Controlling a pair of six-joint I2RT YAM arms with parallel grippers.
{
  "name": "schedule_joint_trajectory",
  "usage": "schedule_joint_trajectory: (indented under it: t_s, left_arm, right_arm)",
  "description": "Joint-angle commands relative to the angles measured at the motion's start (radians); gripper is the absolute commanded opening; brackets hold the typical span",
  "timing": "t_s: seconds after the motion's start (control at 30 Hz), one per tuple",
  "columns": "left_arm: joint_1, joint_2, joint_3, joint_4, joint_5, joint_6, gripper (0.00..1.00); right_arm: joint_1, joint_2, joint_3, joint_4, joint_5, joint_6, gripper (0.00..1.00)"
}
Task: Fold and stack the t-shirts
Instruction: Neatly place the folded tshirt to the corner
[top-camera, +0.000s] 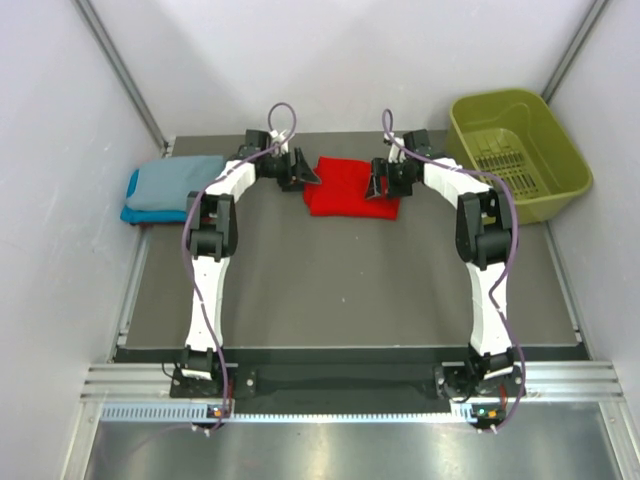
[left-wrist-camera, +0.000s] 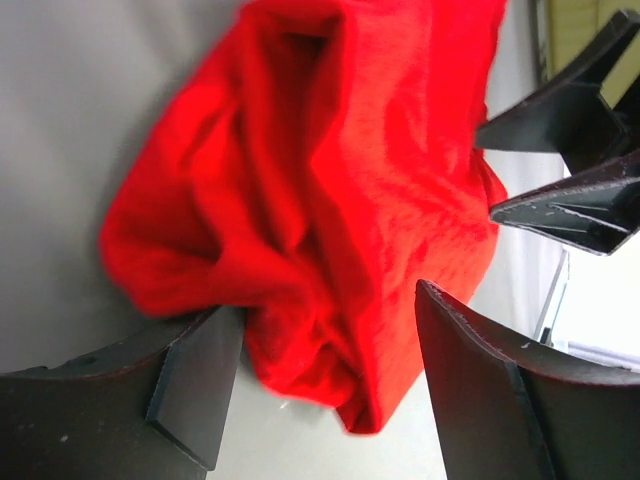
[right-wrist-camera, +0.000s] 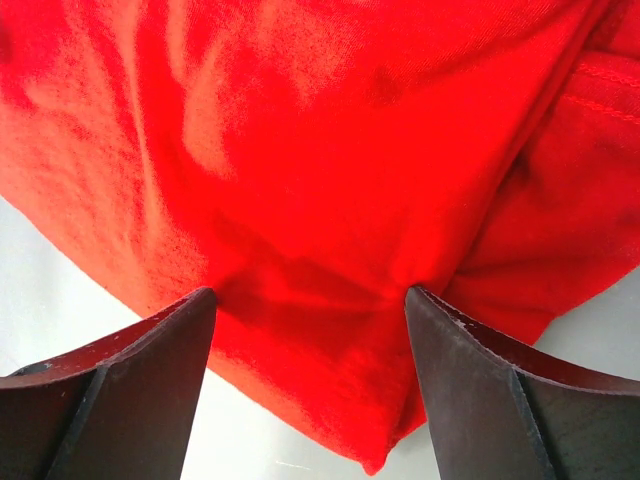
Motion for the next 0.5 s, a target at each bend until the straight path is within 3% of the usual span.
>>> schedule_joint_trajectory:
  t_s: [0.0,0.13,0.47]
  left_arm:
    - [-0.034,0.085,-0.013,-0.052,-0.052,0.038,0.74]
    - [-0.052,0.102,-0.005,-0.041,-0.048,0.03,0.71]
    - [-0.074,0.122,0.009,0.003,-0.028,0.007,0.46]
  right_arm:
    - [0.006,0.037,0.02,0.01,0.005,0.004,0.78]
    - [0.007,0.035,0.018,0.013,0.002,0.009,0.78]
    - [0.007,0.003,-0.02,0.011,0.008,-0.003,0.78]
